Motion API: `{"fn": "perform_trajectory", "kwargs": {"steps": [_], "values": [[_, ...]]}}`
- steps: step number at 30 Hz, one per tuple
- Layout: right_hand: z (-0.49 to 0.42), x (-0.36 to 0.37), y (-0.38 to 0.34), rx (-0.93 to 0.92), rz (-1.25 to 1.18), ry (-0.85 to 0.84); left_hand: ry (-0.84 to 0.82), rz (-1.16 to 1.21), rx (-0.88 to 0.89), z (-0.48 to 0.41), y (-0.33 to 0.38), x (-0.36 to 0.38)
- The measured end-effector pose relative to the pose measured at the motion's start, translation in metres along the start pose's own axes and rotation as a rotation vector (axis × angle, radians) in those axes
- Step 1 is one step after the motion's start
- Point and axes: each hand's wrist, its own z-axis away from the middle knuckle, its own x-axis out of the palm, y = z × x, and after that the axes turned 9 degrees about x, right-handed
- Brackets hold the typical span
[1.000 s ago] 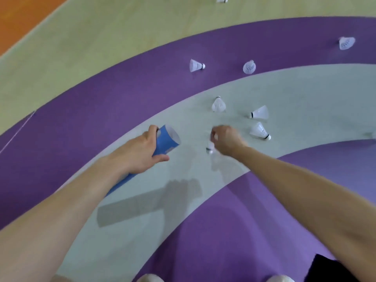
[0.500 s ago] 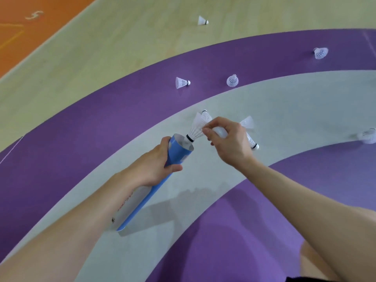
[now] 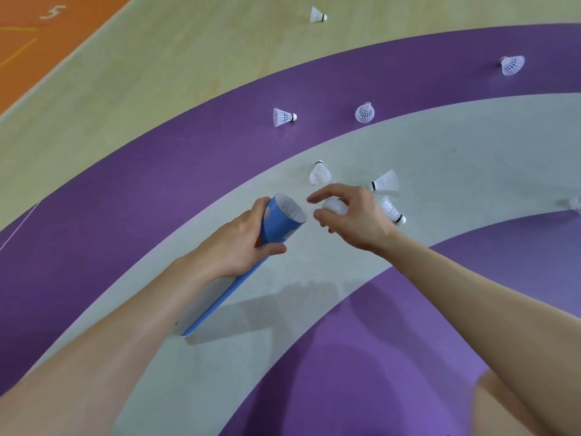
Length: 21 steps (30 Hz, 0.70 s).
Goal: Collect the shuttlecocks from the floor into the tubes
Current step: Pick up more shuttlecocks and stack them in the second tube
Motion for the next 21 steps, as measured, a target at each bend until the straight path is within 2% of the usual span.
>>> {"fn": "perform_trajectory", "kwargs": {"steps": [3,6,12,16,21], "values": [[-0.01,-0.012,0.007,0.075,-0.06,0.1,0.149,0.018,0.009,-0.003,-0.001,-0.001],[-0.02,-0.018,0.018,0.145,0.069,0.17,0.246,0.113,0.043,-0.002,0.006,0.0],[-0.03,-0.017,0.034,0.194,0.212,0.146,0.459,0.327,0.15,0.002,0.023,-0.005],[-0.031,-0.016,0.04,0.202,0.257,0.139,0.475,0.366,0.173,-0.001,0.027,-0.006],[-0.029,-0.023,0.05,0.213,0.305,0.115,0.382,0.26,0.172,-0.007,0.03,0.001]]}}
